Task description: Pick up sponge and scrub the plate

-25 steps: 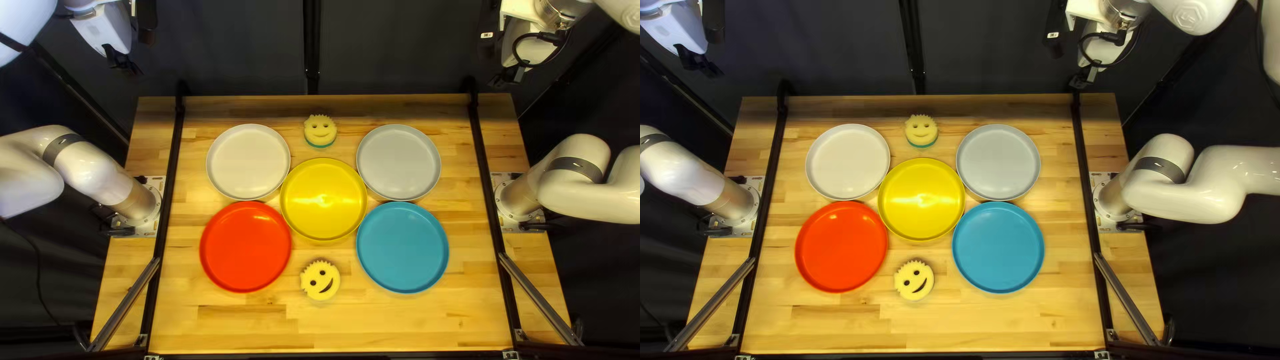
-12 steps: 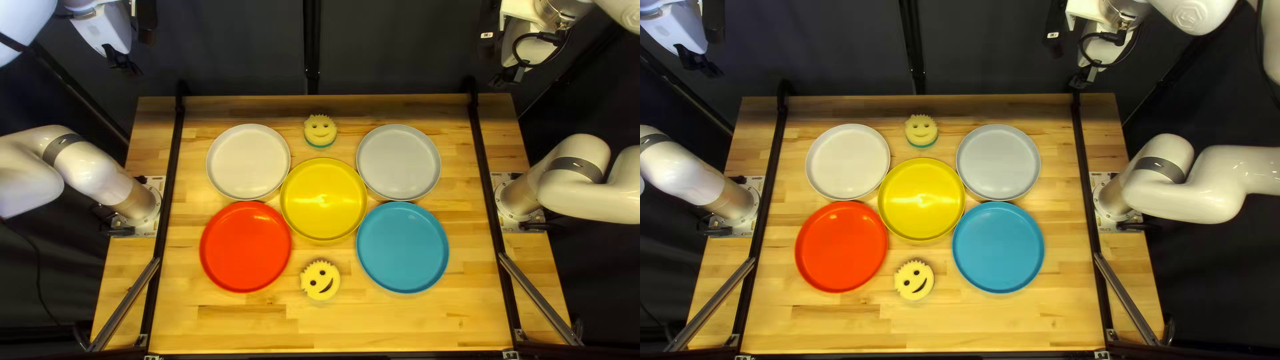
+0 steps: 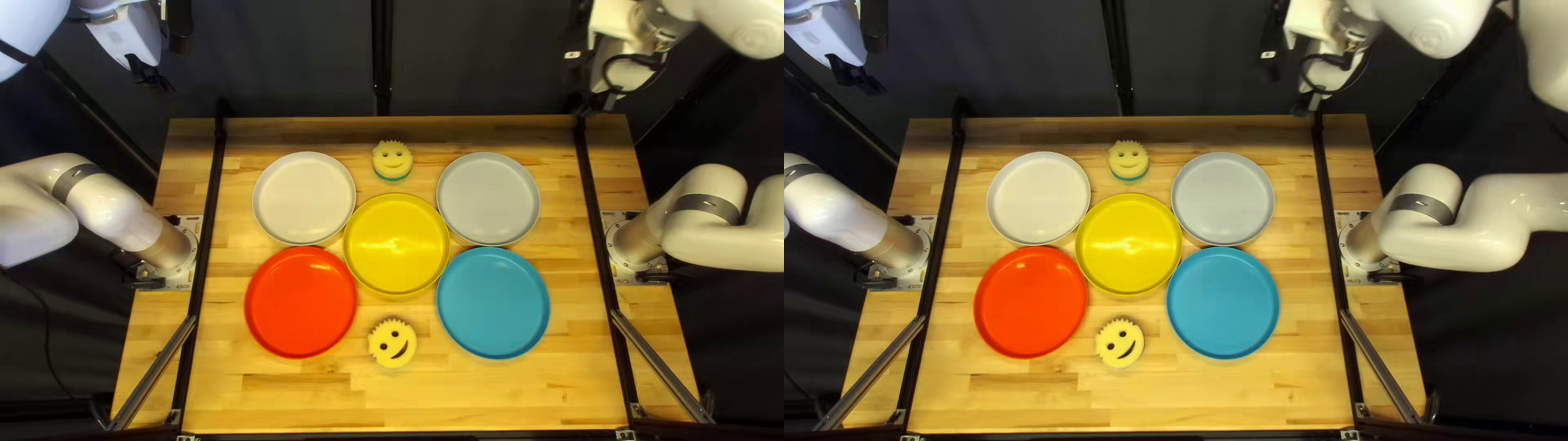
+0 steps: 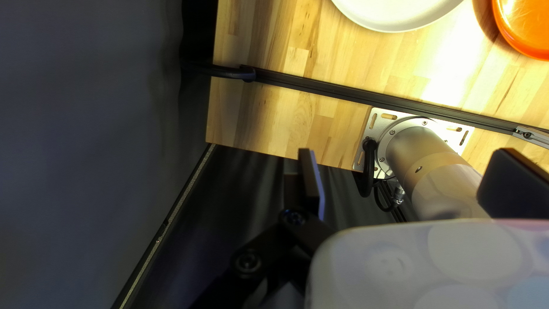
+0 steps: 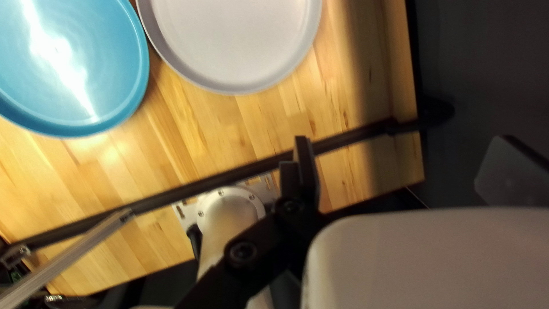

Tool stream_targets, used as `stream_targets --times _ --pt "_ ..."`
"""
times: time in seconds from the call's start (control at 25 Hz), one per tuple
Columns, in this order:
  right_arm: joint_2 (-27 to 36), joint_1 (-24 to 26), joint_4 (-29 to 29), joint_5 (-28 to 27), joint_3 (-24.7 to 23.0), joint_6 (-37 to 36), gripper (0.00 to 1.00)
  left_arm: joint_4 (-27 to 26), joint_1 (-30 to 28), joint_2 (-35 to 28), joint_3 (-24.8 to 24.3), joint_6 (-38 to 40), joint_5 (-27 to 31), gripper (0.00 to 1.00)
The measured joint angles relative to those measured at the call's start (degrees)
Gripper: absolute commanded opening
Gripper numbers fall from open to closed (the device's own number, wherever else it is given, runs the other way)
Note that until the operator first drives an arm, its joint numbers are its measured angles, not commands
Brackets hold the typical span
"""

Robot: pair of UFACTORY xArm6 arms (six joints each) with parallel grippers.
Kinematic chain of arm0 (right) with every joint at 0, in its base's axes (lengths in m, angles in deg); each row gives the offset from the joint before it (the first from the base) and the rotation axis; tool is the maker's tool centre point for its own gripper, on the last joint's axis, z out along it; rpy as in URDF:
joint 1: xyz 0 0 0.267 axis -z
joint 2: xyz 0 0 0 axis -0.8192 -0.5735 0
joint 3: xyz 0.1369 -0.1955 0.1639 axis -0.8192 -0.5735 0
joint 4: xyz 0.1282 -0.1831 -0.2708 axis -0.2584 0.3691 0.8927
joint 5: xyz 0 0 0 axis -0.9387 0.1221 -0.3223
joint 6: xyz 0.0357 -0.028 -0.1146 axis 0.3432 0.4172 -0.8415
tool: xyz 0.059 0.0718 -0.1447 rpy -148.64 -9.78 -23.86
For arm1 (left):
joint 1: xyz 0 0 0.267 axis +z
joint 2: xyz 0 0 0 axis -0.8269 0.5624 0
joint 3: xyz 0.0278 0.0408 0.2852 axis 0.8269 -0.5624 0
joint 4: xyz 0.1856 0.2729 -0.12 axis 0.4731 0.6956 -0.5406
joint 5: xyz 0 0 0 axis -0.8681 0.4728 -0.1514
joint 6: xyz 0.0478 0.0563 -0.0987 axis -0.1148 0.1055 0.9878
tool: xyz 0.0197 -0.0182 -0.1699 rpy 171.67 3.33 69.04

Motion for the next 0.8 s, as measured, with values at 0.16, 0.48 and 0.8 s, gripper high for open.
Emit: stream_targets --times 0.16,0.48,0.8 --pt "-7.01 -0.85 -0.62 6.39 0.03 1.04 1.00 0.00 0.00 0.00 0.00 0.00 0.00 1.00" --pt "-13.47 -0.32 -0.93 11.08 1.55 -0.96 1.00 0.00 0.00 0.00 0.00 0.00 0.00 1.00" --pt "-13.81 -0.29 -0.76 11.75 1.27 -1.19 1.00 0.00 0.00 0.00 0.00 0.00 0.00 1.00"
